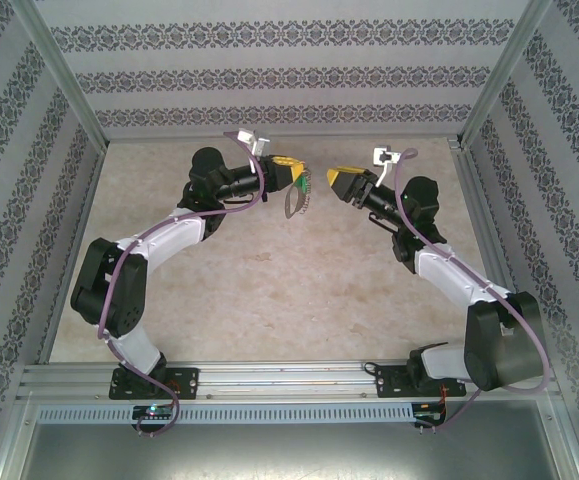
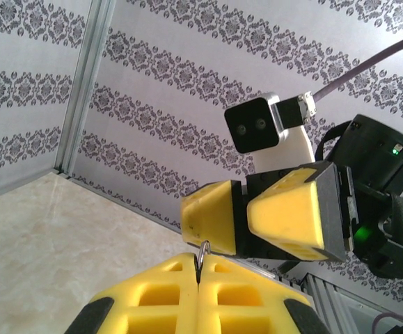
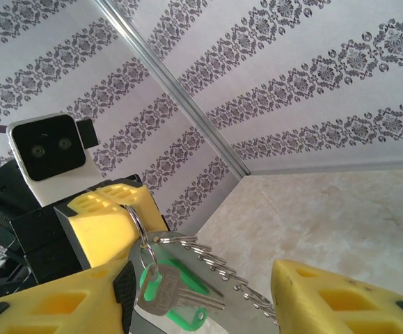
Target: Put the keys on the keyring
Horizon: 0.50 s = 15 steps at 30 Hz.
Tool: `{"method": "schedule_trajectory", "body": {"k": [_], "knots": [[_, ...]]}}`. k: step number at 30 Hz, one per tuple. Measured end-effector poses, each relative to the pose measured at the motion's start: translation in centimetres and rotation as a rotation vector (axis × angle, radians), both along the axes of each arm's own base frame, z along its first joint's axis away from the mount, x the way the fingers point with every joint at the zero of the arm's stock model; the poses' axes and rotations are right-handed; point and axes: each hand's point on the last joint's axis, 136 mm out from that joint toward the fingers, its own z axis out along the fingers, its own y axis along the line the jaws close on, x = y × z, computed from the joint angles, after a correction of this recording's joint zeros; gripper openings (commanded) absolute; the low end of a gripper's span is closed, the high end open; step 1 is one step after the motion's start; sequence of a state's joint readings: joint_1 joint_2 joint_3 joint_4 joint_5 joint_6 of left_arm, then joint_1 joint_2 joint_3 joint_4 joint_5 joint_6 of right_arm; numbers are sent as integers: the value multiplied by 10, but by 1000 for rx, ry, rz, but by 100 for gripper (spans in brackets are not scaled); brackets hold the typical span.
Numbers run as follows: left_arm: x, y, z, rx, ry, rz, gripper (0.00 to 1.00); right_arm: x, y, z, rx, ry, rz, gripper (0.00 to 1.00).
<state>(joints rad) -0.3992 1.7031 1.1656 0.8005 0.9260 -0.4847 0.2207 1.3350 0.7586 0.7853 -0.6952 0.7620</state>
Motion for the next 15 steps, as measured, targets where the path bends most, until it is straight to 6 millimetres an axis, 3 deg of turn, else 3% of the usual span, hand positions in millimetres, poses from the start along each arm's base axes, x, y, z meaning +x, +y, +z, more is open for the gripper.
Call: {"method": "schedule_trajectory", "body": {"k": [15], "knots": [[-1,1,4,-31,8,-2,0,8,12,-7,159,-1,119,52]]}}
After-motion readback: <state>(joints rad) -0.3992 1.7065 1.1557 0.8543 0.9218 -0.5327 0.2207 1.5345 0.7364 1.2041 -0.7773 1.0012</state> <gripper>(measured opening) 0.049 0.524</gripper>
